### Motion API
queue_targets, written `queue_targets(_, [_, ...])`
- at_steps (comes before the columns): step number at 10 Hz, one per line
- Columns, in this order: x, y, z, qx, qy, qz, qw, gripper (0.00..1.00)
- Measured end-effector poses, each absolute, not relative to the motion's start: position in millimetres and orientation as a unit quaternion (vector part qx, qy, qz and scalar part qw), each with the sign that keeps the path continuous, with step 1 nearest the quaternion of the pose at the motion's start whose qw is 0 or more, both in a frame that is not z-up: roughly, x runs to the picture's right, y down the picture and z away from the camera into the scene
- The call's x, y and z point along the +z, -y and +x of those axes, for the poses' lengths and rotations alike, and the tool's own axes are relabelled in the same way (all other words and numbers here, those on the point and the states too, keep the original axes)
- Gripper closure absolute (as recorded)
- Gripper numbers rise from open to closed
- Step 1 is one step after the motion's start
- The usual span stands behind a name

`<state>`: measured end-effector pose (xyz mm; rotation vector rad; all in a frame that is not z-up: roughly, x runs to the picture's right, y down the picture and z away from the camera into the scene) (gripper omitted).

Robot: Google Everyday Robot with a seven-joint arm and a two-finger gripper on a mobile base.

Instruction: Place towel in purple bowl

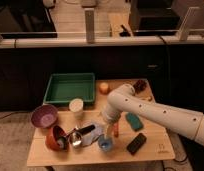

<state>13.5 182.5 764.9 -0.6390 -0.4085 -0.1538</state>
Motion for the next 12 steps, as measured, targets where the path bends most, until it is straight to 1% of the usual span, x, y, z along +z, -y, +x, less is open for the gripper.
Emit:
queue_targets(5, [762,-168,-3,-0.063,0.203,-0.3,0.93,0.2])
queue_targets(12, [793,-167,-25,-0.029,0.191,-0.303,0.933,0.2])
